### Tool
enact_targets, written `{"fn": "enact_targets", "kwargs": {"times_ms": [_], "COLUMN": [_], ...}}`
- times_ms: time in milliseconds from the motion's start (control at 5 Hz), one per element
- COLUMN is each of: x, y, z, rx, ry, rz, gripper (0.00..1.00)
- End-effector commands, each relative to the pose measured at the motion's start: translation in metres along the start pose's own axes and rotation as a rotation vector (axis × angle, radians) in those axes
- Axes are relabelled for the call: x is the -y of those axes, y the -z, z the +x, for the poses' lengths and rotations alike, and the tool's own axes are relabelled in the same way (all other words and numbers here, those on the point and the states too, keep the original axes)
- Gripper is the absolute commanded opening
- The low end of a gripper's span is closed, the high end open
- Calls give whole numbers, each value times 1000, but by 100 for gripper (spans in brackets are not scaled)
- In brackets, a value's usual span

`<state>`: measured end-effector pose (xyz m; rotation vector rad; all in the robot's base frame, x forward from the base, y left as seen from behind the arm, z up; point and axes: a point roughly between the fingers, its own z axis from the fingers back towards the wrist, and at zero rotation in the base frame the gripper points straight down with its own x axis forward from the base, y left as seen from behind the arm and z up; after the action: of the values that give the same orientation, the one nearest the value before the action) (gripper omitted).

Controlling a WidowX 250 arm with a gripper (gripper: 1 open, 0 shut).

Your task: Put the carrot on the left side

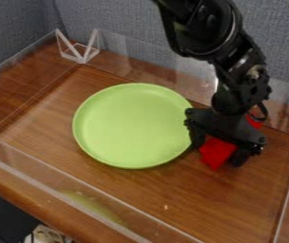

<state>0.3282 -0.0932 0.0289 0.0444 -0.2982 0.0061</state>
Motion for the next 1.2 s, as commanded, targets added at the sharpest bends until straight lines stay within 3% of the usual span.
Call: {"fn": "enact_targets", "kwargs": {"times_ms": [0,400,1000], "x": [2,13,13], "y": [-25,-19,-45], "z": [15,0,-12], "rx": [86,84,82], "ry": [-42,-42,-121], "rz": [-19,-24,-4], "gripper": [0,0,0]}}
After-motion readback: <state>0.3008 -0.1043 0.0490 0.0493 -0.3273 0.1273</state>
